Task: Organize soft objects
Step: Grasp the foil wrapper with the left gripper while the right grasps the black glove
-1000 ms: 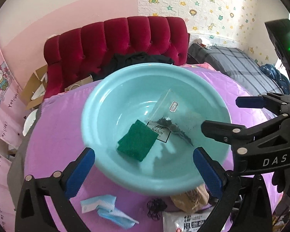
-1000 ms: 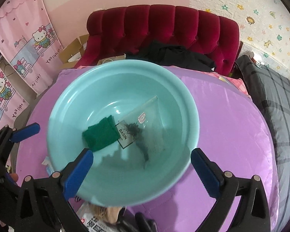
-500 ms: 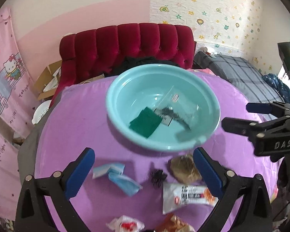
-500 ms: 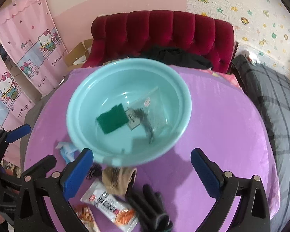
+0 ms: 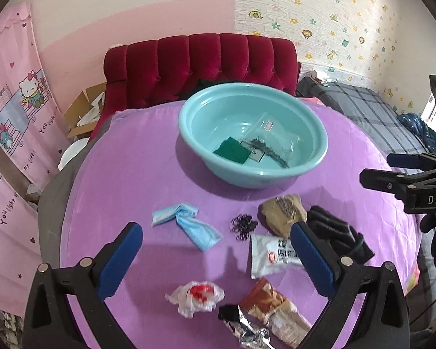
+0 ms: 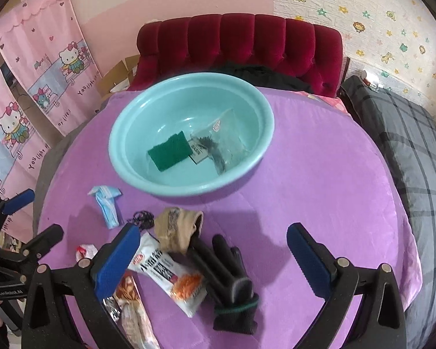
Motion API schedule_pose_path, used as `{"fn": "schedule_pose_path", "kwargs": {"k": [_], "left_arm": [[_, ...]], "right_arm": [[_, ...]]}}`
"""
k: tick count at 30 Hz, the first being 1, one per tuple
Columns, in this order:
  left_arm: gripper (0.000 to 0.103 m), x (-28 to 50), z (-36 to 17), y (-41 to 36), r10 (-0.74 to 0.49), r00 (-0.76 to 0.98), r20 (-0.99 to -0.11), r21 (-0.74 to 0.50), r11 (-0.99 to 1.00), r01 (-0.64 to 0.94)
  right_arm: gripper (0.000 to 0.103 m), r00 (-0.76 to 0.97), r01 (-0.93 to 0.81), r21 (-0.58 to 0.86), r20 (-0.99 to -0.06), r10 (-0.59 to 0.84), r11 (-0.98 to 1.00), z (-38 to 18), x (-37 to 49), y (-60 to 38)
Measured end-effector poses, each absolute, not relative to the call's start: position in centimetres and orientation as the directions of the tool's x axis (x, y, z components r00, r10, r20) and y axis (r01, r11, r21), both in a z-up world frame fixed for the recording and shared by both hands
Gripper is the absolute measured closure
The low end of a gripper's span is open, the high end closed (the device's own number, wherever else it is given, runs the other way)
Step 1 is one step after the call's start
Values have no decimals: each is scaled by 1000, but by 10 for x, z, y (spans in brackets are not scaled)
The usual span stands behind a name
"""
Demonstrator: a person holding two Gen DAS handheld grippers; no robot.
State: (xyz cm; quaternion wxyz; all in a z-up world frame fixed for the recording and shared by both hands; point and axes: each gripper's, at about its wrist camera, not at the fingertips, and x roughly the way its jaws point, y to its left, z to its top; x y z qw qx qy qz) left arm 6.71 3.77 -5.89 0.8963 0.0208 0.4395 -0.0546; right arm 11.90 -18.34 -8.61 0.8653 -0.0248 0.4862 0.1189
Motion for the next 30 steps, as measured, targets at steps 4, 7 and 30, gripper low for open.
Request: {"fn": "schedule_pose_path", "kwargs": {"k": [4,7,30], "left_arm": [[0,51,-68,39,-78,597,-798,-26,995,95],[0,40,-76,38,-71,590,-804,-26,996,83],[0,3,-132,43,-1,503,-864,-34,998,-56]], "right_arm": [[0,491,-224,84,-851,187,971,-93,108,-189],[0,488,-229,84,-852,189,970,-101,101,-190],[0,350,-271,79,-920,175,959,-173,103,-199]]}}
